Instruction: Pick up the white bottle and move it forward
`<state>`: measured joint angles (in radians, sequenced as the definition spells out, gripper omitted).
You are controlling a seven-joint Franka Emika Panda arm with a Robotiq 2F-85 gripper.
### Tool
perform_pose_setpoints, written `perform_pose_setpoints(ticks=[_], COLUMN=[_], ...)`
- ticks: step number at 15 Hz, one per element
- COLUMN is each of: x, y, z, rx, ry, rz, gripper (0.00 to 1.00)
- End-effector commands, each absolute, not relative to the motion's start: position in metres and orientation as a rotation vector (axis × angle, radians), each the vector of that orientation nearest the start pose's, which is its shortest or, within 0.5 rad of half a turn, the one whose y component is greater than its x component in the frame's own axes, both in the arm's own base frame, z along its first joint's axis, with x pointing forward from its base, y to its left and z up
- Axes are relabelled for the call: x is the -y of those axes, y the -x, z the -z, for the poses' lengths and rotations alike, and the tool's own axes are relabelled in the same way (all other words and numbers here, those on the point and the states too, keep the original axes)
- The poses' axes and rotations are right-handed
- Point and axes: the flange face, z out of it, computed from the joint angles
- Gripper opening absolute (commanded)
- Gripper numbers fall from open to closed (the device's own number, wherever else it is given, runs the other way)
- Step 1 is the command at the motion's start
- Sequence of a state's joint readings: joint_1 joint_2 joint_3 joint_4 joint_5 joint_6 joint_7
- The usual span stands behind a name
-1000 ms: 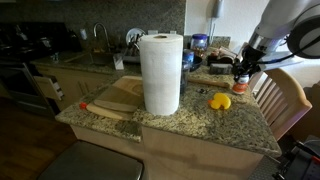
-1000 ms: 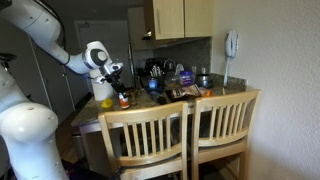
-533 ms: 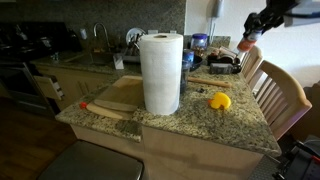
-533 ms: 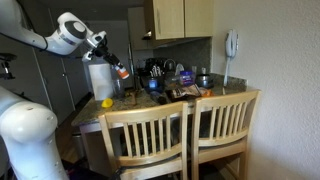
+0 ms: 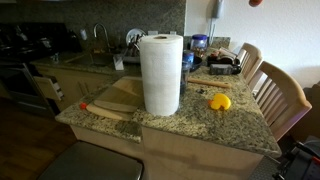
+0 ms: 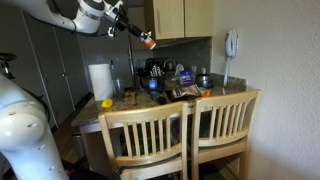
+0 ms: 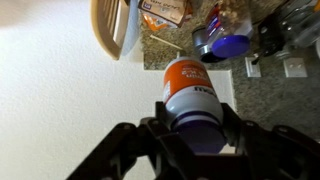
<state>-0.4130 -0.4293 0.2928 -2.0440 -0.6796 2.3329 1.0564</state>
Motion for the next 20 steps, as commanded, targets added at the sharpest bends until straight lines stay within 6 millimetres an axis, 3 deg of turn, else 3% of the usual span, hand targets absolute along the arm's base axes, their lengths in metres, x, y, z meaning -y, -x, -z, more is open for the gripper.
perform_pose_setpoints(ticks=[1,3,5,7,8,12,15,17,20], x=[0.023,0.002,-0.011,0.008,0.03,0.137,0.197,0.213,0.213], y=[-0.494,-0.46,-0.445,-0.431,-0.434,-0.467,-0.498,-0.525,-0.561], z=[-0.679,-0.647,-0.625,-0.605,-0.603,-0.617,-0.625,-0.627,-0.636], rx=[-1.231,-1.081,-1.057,-1.067,-1.067,-1.131,-1.047,-0.981,-0.858], ry=[2.941,2.959,2.93,2.922,2.929,2.905,2.873,2.852,2.869], rz=[1.524,1.541,1.53,1.488,1.484,1.536,1.487,1.422,1.256], gripper=[0.3,0.3,0.3,0.3,0.3,0.3,0.3,0.3,0.3])
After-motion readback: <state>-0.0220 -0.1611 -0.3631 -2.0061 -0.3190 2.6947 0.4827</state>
